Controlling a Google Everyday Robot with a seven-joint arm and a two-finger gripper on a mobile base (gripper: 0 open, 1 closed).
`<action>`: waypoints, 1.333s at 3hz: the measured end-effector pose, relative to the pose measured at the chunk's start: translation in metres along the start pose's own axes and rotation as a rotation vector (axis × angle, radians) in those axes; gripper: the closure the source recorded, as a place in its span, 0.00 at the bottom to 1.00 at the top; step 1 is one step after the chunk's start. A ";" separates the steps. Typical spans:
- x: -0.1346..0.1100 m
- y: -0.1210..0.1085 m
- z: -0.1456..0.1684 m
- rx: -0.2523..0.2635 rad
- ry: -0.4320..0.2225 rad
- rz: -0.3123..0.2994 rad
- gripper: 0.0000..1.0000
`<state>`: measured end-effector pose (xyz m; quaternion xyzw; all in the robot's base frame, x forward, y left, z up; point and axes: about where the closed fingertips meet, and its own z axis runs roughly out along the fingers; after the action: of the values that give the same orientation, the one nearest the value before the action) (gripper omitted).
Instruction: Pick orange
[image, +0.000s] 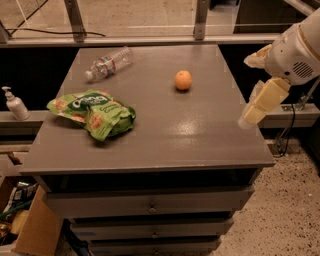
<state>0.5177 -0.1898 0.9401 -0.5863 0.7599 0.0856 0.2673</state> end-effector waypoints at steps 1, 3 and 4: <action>-0.006 -0.016 0.013 -0.017 -0.082 0.041 0.00; -0.017 -0.031 0.022 -0.037 -0.179 0.078 0.00; -0.027 -0.032 0.038 -0.055 -0.220 0.097 0.00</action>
Offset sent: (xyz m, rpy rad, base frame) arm 0.0578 0.0174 0.0009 0.2995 0.0087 -0.0336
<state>0.5644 -0.1598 0.9276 -0.5430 0.7508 0.1831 0.3285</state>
